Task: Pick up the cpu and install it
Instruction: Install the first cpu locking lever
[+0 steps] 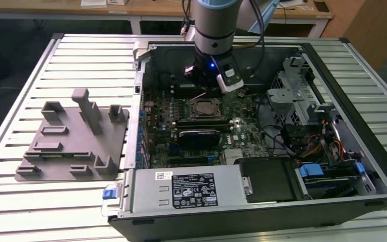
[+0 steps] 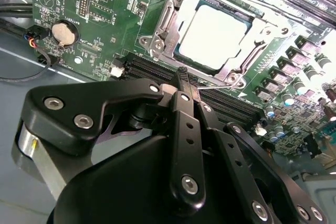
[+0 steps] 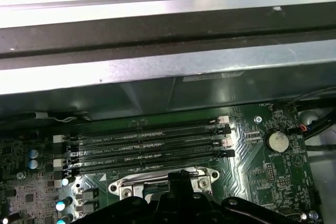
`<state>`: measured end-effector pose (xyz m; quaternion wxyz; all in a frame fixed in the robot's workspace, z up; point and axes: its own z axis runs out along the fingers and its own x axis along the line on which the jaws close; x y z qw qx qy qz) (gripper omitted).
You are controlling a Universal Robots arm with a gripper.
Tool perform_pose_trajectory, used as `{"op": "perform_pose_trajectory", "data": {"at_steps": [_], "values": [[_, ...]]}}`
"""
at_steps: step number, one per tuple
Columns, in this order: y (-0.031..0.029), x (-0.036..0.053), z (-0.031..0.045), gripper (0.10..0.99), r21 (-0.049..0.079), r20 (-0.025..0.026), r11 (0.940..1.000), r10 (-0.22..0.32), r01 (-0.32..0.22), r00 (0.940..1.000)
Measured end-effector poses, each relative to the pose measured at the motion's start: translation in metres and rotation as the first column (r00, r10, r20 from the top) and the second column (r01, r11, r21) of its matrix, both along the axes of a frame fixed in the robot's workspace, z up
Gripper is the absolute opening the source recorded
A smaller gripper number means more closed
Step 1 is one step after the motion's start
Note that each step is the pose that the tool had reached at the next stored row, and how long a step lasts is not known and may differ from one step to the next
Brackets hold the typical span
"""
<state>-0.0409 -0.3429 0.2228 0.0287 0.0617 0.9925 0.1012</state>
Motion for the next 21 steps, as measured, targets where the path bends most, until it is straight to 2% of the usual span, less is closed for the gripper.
{"op": "perform_pose_trajectory", "data": {"at_steps": [5, 15, 21], "values": [[0.001, 0.0, -0.0019, 0.106, -0.006, 0.0009, 1.0, 0.0, 0.0, 1.0], [0.0071, 0.0, -0.0044, 0.106, -0.014, 0.0009, 0.9999, 0.0, 0.0, 1.0], [0.0078, 0.0, -0.0056, 0.106, -0.019, 0.001, 0.9998, 0.0, 0.0, 1.0]]}}
